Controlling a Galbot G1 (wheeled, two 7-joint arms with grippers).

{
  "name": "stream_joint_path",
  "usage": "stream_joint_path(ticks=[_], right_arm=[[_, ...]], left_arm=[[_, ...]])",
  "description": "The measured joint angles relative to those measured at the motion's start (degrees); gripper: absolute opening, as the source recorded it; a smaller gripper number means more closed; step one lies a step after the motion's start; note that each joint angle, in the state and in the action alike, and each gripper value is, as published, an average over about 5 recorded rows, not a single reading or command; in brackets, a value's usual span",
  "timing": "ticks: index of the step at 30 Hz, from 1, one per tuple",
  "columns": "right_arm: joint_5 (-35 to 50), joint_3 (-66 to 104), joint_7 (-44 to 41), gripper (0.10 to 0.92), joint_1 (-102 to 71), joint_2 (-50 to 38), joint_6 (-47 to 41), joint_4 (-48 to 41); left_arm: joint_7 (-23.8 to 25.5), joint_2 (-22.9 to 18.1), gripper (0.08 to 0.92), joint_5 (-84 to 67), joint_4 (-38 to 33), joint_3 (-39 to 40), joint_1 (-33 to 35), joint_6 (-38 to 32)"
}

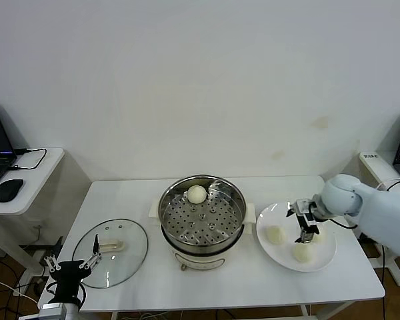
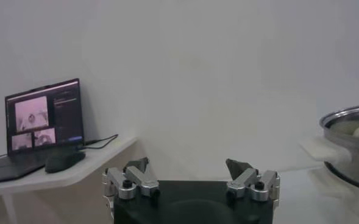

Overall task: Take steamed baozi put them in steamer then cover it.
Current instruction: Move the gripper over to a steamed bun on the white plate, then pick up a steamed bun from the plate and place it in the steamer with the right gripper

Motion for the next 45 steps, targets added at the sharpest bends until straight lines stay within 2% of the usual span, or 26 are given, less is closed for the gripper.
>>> stream_joint_path(ticks=[18, 35, 45], right_arm=[[-3.31, 3.72, 0.82, 0.814, -5.39, 7.24, 0.63, -7.26], [-4.54, 4.82, -0.17, 0.626, -6.51, 8.16, 0.57, -8.31], [-2.87, 3.51, -1.86, 0.586, -3.59, 6.08, 0.73, -6.49]], left_arm=[[0.04, -0.32, 0.823, -0.04, -0.08, -0.53, 0.38, -0.12], [-0.03, -0.49, 0.823, -0.06, 0.13, -0.56, 0.26, -0.12], [-0.09, -0.47, 0.823, -0.06, -0.18, -0.55, 0.15, -0.12]])
